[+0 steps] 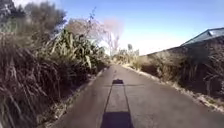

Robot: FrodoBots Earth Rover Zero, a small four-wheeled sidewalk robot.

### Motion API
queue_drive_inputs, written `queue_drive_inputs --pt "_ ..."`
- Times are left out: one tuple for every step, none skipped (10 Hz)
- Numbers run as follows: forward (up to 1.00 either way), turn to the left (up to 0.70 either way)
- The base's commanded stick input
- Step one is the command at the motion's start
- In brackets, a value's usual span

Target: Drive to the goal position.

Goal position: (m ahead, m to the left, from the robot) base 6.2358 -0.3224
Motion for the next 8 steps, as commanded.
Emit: queue_drive_inputs --pt "0.85 0.0" --pt "0.85 0.0" --pt "0.85 0.0" --pt "0.85 0.0" --pt "0.85 0.0" --pt "0.85 0.0" --pt "0.85 0.0" --pt "0.85 0.0"
